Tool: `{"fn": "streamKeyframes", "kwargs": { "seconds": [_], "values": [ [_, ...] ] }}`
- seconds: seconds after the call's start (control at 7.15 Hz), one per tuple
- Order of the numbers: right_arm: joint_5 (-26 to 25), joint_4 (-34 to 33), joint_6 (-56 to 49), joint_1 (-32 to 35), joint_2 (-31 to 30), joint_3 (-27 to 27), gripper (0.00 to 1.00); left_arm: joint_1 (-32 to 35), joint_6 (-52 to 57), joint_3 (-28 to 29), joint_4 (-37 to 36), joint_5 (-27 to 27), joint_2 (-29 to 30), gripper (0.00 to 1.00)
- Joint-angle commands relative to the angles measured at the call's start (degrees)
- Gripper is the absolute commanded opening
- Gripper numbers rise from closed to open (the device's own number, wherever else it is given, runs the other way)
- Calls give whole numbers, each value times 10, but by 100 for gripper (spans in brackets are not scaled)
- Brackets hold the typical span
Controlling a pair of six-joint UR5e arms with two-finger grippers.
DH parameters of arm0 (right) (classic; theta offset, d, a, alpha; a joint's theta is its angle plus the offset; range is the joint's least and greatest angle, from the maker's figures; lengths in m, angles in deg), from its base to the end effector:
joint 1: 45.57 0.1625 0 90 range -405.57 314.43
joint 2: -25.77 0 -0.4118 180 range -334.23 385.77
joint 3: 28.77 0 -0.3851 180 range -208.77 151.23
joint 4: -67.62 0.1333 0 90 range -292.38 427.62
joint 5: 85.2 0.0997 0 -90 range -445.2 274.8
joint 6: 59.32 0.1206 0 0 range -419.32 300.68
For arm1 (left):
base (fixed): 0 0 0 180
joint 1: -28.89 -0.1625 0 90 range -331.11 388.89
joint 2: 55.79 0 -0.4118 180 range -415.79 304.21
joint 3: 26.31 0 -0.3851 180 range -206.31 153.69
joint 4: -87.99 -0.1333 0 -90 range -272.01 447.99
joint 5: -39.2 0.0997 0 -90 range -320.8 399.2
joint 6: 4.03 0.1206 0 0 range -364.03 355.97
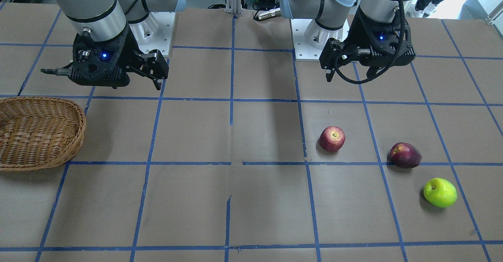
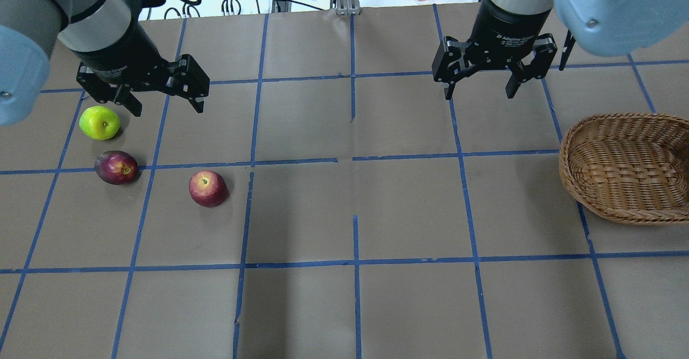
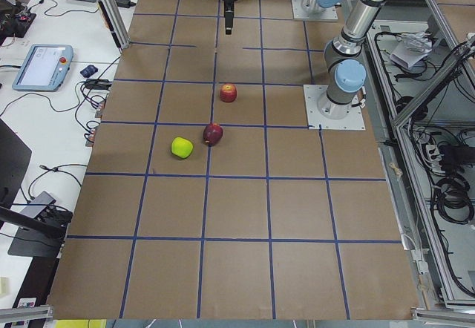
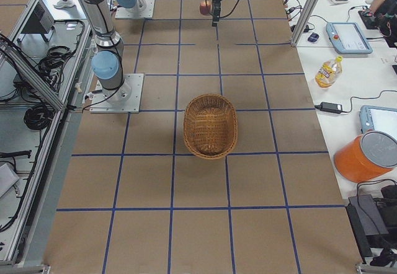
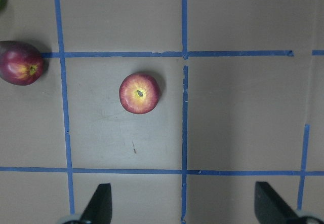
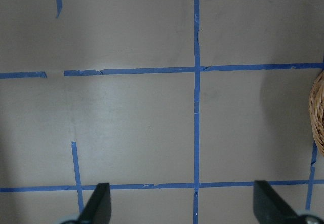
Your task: Put all apples into basket
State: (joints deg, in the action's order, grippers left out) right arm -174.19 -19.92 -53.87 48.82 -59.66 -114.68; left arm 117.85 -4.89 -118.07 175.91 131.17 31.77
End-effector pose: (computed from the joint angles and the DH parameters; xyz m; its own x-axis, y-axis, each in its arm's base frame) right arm 0.1742 -0.4994 0.4442 -0.9997 0.0193 -0.0127 0.0186 0.9984 0.0527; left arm -0.1205 -0.4752 0.4629 -0.9988 -0.0348 -0.0336 -0.0331 0.9983 -0.0487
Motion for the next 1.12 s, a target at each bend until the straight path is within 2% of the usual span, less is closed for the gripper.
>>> {"fn": "streamKeyframes", "kwargs": {
  "seconds": [0.0, 0.98],
  "values": [
    [0, 0, 0, 0, 0, 0, 100, 3, 0, 3, 4, 0, 5, 100],
    [0, -1, 1, 0, 0, 0, 100, 4, 1, 0, 3, -14, 4, 100]
  ]
}}
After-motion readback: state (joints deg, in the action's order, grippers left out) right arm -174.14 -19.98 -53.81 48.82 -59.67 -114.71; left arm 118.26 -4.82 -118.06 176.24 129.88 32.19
